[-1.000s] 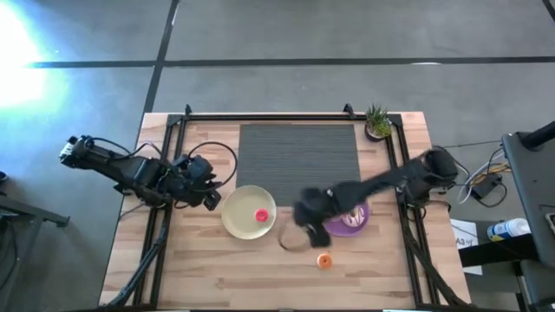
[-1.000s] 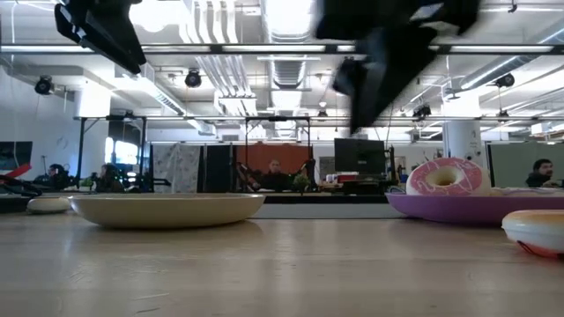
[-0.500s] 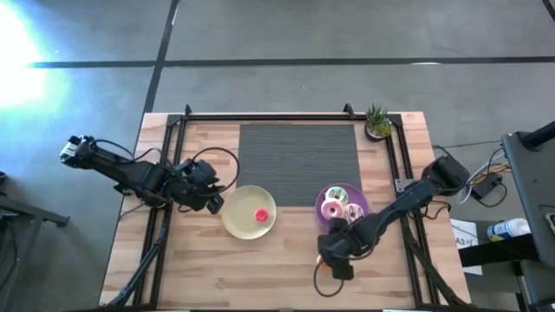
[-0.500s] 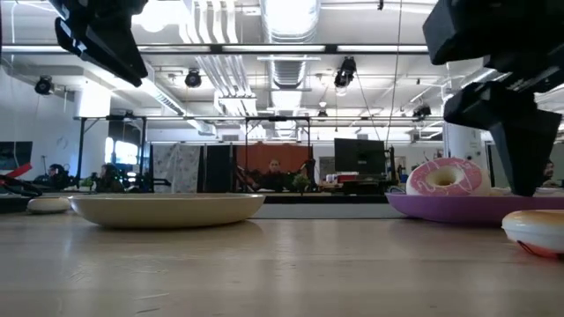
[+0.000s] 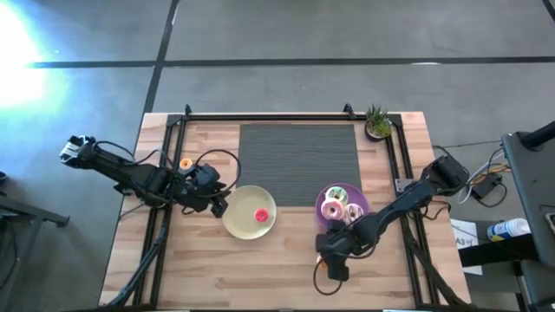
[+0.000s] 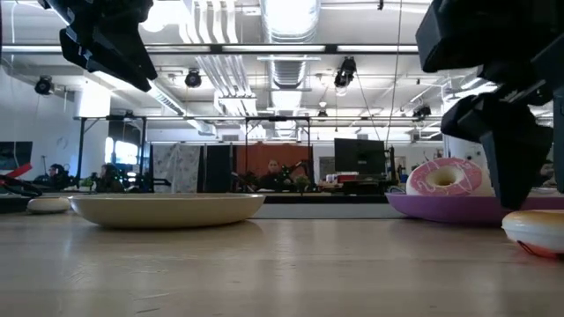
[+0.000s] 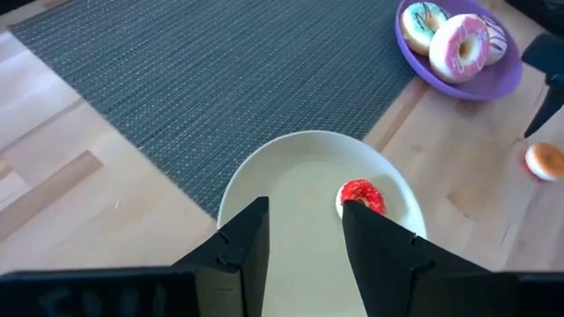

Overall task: Pick & Place donuts
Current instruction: Put the small orange donut on the white plate

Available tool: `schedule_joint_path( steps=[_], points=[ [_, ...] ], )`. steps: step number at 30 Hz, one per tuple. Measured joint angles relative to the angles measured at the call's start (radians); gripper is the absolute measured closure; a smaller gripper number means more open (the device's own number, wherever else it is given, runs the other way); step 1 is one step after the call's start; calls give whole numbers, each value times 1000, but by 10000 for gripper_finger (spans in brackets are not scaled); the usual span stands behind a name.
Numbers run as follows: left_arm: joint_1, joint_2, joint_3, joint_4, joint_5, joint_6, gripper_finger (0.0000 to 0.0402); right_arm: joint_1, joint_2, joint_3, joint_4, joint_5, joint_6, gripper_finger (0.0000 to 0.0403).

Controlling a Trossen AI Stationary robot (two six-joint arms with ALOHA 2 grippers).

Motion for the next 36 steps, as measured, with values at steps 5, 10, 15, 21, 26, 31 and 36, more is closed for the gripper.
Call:
schedule_joint_path(
  steps=[5,10,15,21,26,31,36],
  points=[
    [0,0,0,0,0,-6,282,-5,0,-47,44,1,59,184],
    [0,0,0,0,0,-7,282,-10,1,-82,119,-68,93,184],
    [0,0,-2,0,-1,-8,282,-15,28,-83,159,-99,121,205],
    [0,0,-5,-1,-4,-10,282,-25,62,-63,169,-146,126,278],
    [0,0,-5,-1,-6,-12,282,-59,64,-63,179,-164,169,353],
    [0,0,-5,-5,-5,-43,282,-111,25,-65,195,-35,168,388],
    [1,0,-6,-14,40,-203,282,-186,-35,-19,191,185,61,389]
  ],
)
